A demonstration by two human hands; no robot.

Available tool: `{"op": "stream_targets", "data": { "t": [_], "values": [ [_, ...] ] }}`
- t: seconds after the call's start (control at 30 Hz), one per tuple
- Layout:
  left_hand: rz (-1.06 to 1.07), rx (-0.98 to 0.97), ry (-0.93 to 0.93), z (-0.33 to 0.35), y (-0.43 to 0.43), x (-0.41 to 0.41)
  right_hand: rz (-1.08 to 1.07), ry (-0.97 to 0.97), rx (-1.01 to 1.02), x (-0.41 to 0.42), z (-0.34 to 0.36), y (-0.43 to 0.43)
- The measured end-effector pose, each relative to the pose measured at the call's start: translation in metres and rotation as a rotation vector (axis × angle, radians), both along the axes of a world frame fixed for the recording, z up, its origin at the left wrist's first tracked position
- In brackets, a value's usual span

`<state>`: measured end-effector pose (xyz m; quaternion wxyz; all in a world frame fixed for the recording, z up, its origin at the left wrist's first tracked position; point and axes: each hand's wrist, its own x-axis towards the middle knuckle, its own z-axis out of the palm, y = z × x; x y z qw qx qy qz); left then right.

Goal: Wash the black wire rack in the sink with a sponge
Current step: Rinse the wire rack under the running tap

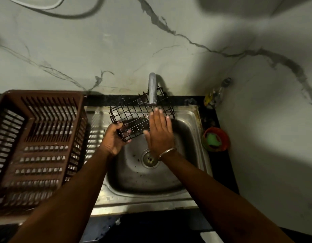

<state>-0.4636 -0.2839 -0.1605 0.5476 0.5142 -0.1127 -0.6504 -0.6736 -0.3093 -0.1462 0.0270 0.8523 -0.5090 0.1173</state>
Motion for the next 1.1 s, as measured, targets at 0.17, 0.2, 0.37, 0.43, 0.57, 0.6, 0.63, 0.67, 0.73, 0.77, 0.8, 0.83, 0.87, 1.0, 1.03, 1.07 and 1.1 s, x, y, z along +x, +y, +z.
{"op": "stream_targets", "data": {
  "t": [0.17, 0.2, 0.37, 0.43, 0.57, 0.6, 0.63, 0.67, 0.73, 0.77, 0.8, 0.83, 0.87, 1.0, 1.03, 1.07, 1.1],
  "values": [
    [0.016, -0.002, 0.060, -0.002, 0.001, 0.001, 0.052, 0.022, -0.011, -0.010, -0.007, 0.007],
    [0.013, -0.010, 0.073, -0.003, 0.001, 0.001, -0.019, 0.001, -0.009, -0.011, -0.005, 0.007],
    [0.040, -0.028, 0.071, -0.007, 0.002, 0.002, 0.128, 0.025, -0.039, -0.012, -0.005, 0.012],
    [0.018, -0.034, 0.063, -0.008, 0.001, 0.003, -0.054, -0.028, -0.023, -0.016, -0.001, 0.008],
    [-0.016, -0.022, 0.022, 0.000, 0.003, 0.001, 0.136, 0.023, -0.066, -0.009, -0.005, 0.018],
    [-0.010, -0.026, 0.021, 0.004, 0.003, -0.003, 0.194, 0.045, -0.080, -0.011, -0.005, 0.016],
    [-0.002, -0.029, 0.018, 0.006, 0.003, -0.005, 0.170, 0.039, -0.079, -0.013, -0.003, 0.014],
    [0.008, -0.031, 0.014, 0.007, 0.002, -0.007, 0.086, 0.013, -0.070, -0.014, -0.001, 0.011],
    [0.012, -0.026, 0.017, 0.006, 0.000, -0.009, -0.022, -0.032, -0.062, -0.009, 0.004, 0.011],
    [0.003, -0.024, 0.019, 0.007, 0.000, -0.012, 0.017, -0.031, -0.069, -0.007, 0.004, 0.010],
    [0.000, -0.025, 0.016, 0.010, 0.001, -0.016, 0.081, -0.016, -0.084, -0.005, 0.005, 0.009],
    [0.004, -0.025, 0.008, 0.010, 0.001, -0.019, 0.110, 0.000, -0.091, -0.005, 0.005, 0.005],
    [-0.004, -0.034, -0.004, 0.011, 0.001, -0.022, 0.082, 0.003, -0.078, -0.005, 0.007, 0.000],
    [-0.052, -0.017, 0.004, 0.008, 0.005, -0.026, 0.038, 0.011, -0.011, -0.001, 0.016, -0.010],
    [-0.061, -0.013, 0.007, 0.008, 0.006, -0.027, 0.103, 0.036, -0.017, -0.001, 0.015, -0.011],
    [-0.066, -0.007, -0.006, 0.008, 0.007, -0.027, 0.121, 0.048, -0.016, -0.002, 0.014, -0.013],
    [-0.068, -0.010, -0.021, 0.009, 0.007, -0.027, 0.086, 0.035, -0.007, -0.002, 0.015, -0.015]
  ]
}}
